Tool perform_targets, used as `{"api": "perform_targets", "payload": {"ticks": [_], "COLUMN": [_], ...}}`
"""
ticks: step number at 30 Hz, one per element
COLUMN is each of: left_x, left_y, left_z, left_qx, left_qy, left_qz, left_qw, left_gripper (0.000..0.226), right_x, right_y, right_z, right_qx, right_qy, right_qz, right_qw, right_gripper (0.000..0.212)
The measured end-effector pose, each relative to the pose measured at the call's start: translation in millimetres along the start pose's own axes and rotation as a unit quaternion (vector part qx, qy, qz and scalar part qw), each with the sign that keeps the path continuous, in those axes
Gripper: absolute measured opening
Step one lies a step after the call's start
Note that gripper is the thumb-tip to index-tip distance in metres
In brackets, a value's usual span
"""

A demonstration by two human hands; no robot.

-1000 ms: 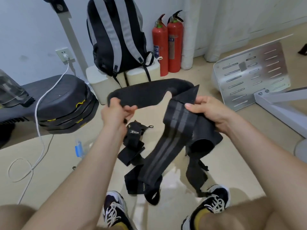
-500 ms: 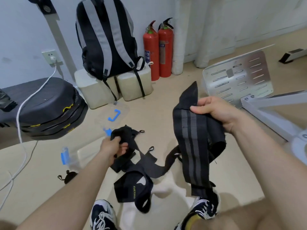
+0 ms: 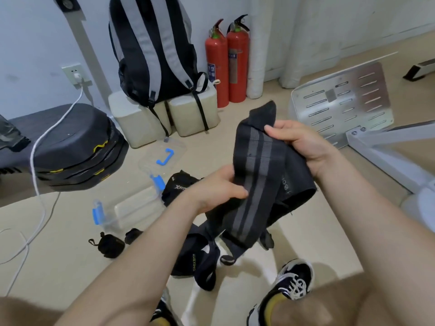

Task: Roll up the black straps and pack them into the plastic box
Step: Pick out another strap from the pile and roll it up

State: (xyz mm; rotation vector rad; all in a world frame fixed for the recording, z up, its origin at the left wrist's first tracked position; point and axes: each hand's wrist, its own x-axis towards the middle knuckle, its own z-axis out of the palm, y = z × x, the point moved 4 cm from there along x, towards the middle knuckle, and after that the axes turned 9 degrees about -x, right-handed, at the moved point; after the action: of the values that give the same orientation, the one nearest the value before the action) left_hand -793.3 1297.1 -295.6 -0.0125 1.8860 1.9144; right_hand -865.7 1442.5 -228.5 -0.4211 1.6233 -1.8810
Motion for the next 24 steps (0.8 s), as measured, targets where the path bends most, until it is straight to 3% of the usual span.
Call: {"api": "perform_targets", "payload": {"ticks": [2,4,5,7,9,11,13,15,19,24], "left_x": [-3.6,-9.2,-11.9,-7.6,-3.8,0.3,1.8,3.4,-3.9,-9.7], "left_y": [-14.8,-26.6,-29.3,-40.1,-45.9,-42.8,-36.5,-40.3,-46.3,-20.8], "left_z": [-1.5,-3.9,-4.2,1.7,20.8,38.8,40.7,32.9,26.8,23.0], "left_qx": [-0.077,-0.235,-0.290,-0.228,-0.056,0.048,0.078,0.066,-0.165,0.016], "left_qy": [-0.046,-0.115,-0.113,-0.057,-0.044,-0.031,0.012,0.064,0.050,0.129], "left_qz": [-0.025,-0.042,-0.047,-0.071,-0.082,-0.061,-0.018,0.008,0.017,0.046], "left_qw": [0.996,0.964,0.949,0.969,0.994,0.996,0.997,0.996,0.985,0.990], "left_gripper": [0.054,0.067,0.067,0.053,0.039,0.011,0.024,0.017,0.056,0.052], "right_x": [-2.2,-3.6,-4.6,-4.8,-3.1,-1.8,-1.8,-2.7,-6.0,-5.6], "right_y": [-2.6,-3.5,-4.0,-1.1,4.4,8.9,11.4,9.0,3.8,16.8], "right_z": [-1.3,-3.9,-3.1,-1.2,3.8,8.0,6.0,-2.2,-15.1,-8.3], "right_qx": [0.040,0.078,0.101,0.155,0.203,0.210,0.197,0.173,0.164,0.076], "right_qy": [-0.009,-0.004,-0.002,0.008,0.015,0.021,0.028,0.042,0.072,0.064], "right_qz": [-0.028,-0.053,-0.061,-0.059,-0.036,-0.019,-0.008,0.001,0.003,0.030], "right_qw": [0.999,0.996,0.993,0.986,0.978,0.977,0.980,0.984,0.984,0.995], "right_gripper": [0.022,0.029,0.030,0.028,0.025,0.024,0.024,0.024,0.032,0.026]}}
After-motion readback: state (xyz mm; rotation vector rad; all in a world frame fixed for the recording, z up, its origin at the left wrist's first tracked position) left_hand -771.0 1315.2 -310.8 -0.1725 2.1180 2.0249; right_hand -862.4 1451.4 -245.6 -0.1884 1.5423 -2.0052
